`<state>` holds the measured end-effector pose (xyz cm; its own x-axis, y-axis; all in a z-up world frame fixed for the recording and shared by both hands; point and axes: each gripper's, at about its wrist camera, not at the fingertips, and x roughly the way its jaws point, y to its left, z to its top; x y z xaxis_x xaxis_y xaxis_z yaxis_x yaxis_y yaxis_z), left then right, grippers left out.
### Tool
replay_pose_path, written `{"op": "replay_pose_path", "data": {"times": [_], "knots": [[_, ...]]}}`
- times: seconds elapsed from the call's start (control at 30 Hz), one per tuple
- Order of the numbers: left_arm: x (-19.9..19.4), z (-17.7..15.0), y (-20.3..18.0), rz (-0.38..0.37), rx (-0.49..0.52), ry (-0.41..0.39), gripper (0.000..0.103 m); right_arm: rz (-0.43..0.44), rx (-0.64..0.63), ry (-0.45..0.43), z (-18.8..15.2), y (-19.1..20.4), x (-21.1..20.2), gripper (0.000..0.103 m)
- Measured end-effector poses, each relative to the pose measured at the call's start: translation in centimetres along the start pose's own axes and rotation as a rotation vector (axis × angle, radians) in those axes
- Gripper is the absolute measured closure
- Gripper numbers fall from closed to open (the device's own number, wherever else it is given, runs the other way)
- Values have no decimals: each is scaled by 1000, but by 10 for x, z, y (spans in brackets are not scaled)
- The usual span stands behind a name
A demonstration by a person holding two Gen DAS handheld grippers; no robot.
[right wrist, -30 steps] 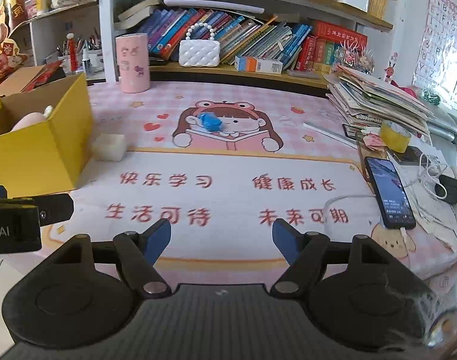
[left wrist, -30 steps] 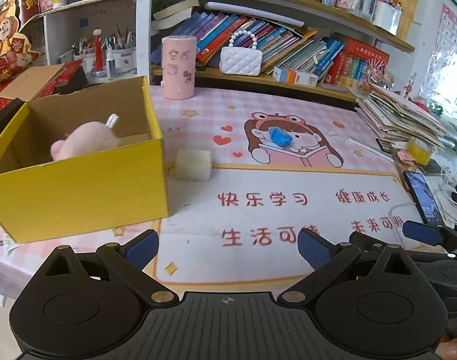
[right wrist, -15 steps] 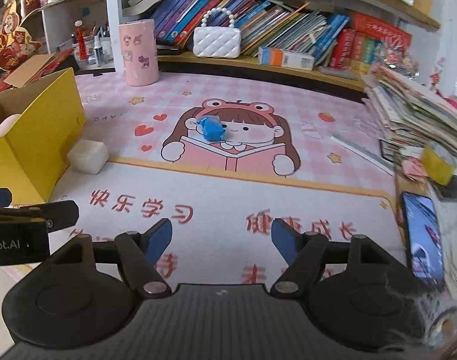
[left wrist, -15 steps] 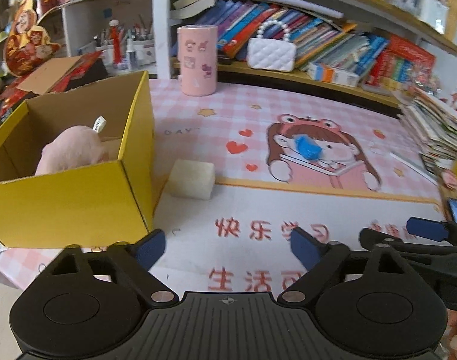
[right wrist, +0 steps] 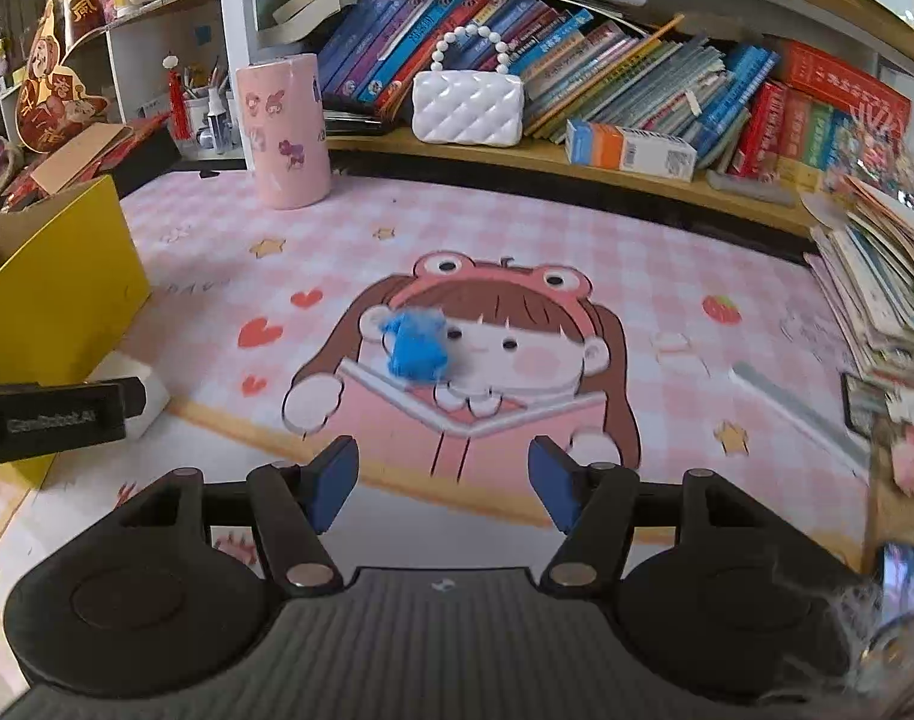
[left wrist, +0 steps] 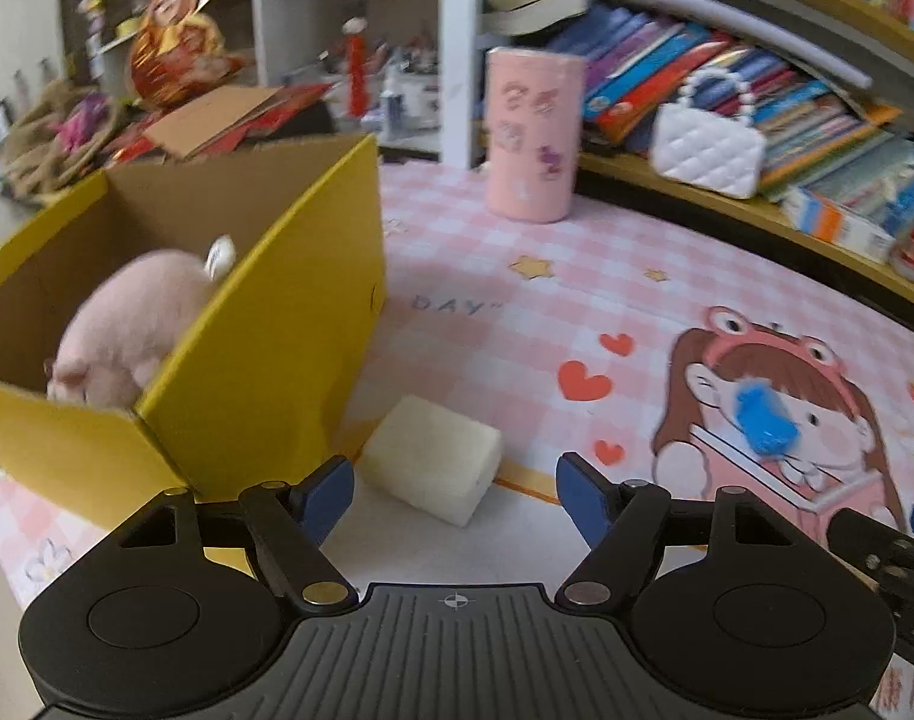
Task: Organize objects
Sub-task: 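Grasp the white sponge with the left gripper while the right grasps the blue toy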
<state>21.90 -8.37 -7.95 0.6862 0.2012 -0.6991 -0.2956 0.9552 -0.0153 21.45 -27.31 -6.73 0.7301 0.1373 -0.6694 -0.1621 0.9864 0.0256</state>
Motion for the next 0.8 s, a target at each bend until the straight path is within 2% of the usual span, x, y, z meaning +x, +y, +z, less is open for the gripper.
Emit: {"op": "replay_pose_path", "data": {"times": [0.23, 0.33, 0.57, 0.6, 0.63, 0.67, 0.73, 0.8], "knots": [[22, 1, -8, 89, -97, -5, 28, 42, -40, 24, 9, -3, 23, 42], [33, -1, -6, 99, -132, 29, 28, 55, -51, 31, 10, -4, 28, 42], [39, -5, -4, 113, -181, 23, 28, 104, -74, 44, 12, -5, 41, 42], [39, -5, -4, 118, -186, 18, 31, 108, -81, 44, 13, -4, 43, 42], [38, -5, -3, 122, -195, 11, 41, 107, -91, 44, 14, -4, 46, 42], [36, -6, 1, 115, -206, 4, 46, 109, -99, 45, 15, -4, 48, 42], [33, -5, 5, 90, -223, 9, 54, 118, -117, 43, 17, -3, 52, 42], [27, -6, 9, 60, -224, 20, 57, 129, -130, 38, 20, -1, 58, 42]]}}
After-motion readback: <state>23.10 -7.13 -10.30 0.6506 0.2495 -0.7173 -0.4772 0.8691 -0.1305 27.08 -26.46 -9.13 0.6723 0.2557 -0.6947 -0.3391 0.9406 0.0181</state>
